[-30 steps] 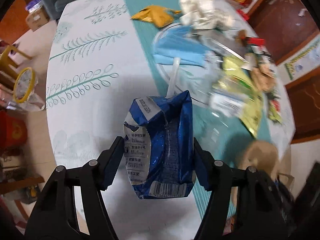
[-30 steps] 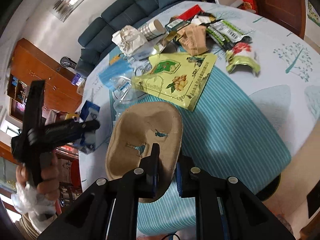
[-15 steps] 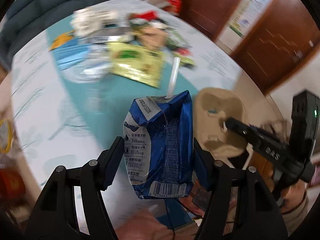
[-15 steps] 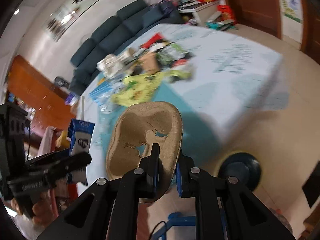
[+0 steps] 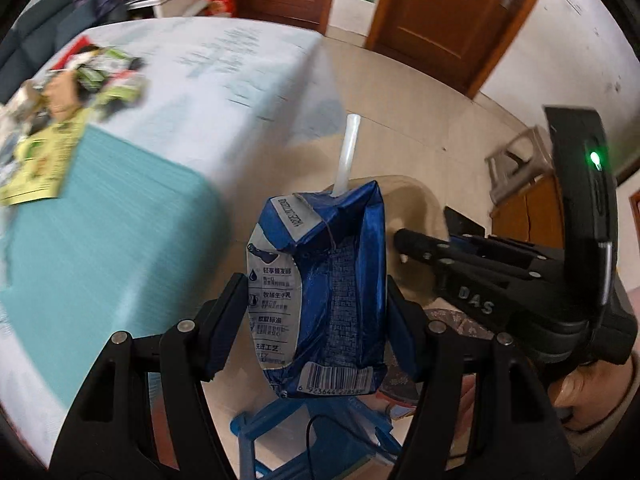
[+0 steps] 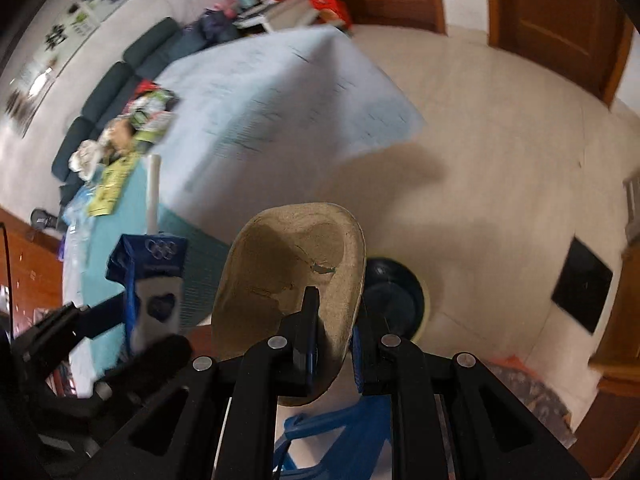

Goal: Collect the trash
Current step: 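Open the right gripper over the bin while the left gripper releases the carton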

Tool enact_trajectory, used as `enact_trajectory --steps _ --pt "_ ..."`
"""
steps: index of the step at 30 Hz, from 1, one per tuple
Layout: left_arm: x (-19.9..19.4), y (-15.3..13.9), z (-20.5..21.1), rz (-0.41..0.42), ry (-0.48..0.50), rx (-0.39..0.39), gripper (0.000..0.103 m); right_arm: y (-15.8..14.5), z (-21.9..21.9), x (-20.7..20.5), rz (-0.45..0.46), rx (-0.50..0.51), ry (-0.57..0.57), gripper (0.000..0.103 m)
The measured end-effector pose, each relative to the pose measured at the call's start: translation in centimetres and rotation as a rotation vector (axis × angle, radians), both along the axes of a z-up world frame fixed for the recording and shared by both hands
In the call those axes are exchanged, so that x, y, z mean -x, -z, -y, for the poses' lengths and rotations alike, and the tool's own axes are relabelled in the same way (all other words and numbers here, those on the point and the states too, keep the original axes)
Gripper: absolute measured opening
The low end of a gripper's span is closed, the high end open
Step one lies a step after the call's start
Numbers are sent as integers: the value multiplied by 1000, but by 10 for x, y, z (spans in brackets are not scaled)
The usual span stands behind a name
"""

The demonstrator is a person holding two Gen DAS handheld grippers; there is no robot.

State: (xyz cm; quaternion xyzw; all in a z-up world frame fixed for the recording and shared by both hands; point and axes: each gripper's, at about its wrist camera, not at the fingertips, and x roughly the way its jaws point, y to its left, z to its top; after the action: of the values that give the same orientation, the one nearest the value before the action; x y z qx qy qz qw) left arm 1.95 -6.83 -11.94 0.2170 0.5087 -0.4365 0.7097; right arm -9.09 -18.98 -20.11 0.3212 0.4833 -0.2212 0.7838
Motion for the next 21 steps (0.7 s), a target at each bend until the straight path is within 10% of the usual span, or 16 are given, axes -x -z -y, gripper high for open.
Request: enact_trajectory --steps 21 --pt "-21 160 86 -33 -4 -215 63 171 72 16 -220 -272 226 14"
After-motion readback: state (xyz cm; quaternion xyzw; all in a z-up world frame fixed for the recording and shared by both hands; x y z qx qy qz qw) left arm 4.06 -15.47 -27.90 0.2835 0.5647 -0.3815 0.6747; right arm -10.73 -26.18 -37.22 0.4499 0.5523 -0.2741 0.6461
